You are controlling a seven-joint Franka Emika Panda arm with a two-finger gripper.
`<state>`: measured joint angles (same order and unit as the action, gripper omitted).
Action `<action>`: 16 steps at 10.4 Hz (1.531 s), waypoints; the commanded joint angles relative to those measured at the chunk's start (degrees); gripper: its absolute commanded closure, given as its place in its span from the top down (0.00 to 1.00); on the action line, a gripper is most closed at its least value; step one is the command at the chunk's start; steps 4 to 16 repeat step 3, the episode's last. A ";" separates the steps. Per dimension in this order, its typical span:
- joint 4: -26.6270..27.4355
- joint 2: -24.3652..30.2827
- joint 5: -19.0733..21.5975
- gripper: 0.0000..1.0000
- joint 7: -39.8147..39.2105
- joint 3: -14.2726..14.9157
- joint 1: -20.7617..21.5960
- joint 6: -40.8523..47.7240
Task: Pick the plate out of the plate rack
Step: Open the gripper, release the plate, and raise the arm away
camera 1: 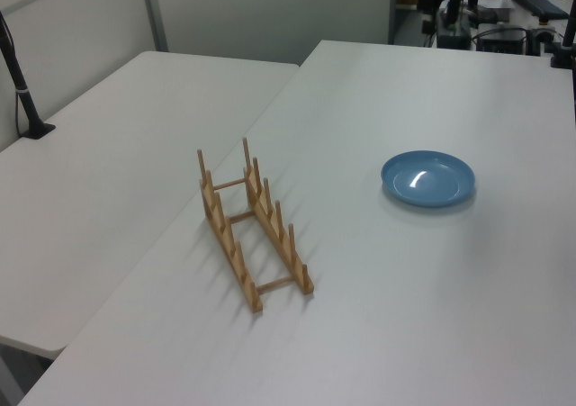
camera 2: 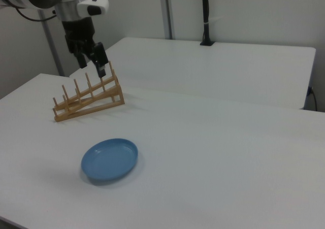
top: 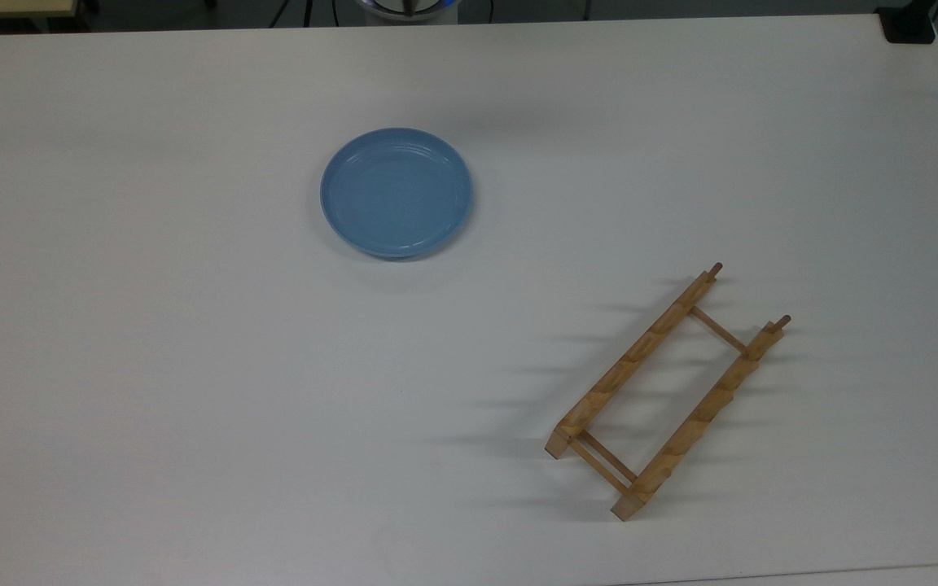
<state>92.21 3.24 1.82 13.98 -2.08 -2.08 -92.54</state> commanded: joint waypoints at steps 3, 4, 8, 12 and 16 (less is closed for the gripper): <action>0.42 -0.60 -4.27 1.00 -3.09 0.41 0.41 -4.41; 0.42 -0.60 -4.27 1.00 -3.09 0.41 0.41 -4.41; 0.42 -0.60 -4.27 1.00 -3.09 0.41 0.41 -4.41; 0.42 -0.60 -4.27 1.00 -3.09 0.41 0.41 -4.41; 0.42 -0.60 -4.27 1.00 -3.09 0.41 0.41 -4.41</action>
